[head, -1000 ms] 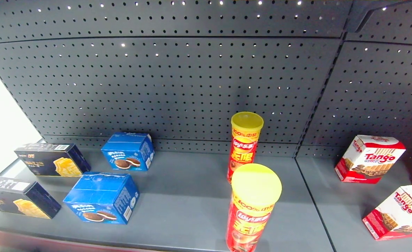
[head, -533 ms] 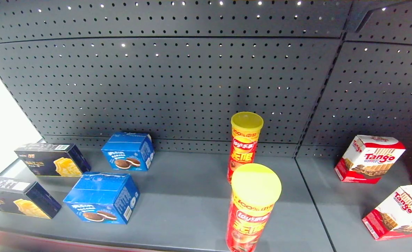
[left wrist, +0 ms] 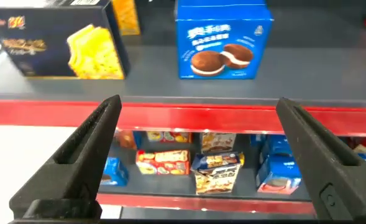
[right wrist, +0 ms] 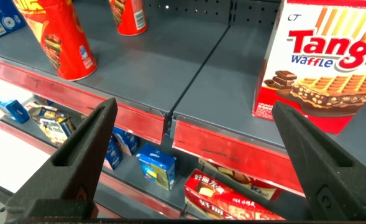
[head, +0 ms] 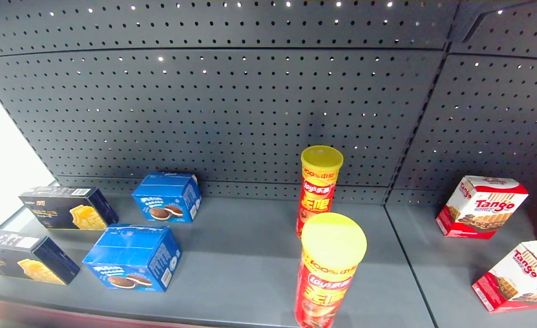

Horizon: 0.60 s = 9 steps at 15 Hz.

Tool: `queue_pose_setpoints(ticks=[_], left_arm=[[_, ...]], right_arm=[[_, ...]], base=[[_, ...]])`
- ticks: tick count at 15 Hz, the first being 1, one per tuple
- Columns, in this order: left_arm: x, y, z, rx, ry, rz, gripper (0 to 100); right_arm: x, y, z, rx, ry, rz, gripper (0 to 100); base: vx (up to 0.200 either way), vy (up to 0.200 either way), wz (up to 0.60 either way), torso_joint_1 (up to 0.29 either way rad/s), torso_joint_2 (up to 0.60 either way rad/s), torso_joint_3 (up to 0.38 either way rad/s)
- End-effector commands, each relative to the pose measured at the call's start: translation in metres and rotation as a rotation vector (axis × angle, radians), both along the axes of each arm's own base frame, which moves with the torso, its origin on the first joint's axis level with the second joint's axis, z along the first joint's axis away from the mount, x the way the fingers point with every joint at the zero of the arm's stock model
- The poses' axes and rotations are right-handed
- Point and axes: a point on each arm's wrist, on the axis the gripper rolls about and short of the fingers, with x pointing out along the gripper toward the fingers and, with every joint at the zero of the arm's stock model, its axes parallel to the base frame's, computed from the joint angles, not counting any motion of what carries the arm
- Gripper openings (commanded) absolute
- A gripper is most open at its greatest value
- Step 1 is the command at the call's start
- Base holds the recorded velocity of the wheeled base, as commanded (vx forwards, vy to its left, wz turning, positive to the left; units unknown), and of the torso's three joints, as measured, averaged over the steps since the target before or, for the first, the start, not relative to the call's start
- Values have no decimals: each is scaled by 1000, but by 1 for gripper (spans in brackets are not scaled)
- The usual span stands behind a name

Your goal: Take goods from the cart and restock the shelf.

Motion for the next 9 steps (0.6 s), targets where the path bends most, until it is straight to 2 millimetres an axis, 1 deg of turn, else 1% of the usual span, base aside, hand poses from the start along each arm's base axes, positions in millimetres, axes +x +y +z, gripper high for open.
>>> queue_pose_setpoints(ticks=[1,4,6,9], left_arm=[[0,0,-3,11,7,-17,100],[-2,0,-4,-23,-16,49,100],[-5,0,-5,4,-58,45,100],[-5,0,-5,2,-58,25,100]], right_arm=[[0,0,0,-1,1,1,100],[0,0,0,-1,1,1,100],[0,0,0,-1,1,1,100],[0,0,0,-1,1,1,100]], base=[[0,0,0,0,0,0],[0,0,0,0,0,0],[0,0,0,0,0,0],[0,0,0,0,0,0]])
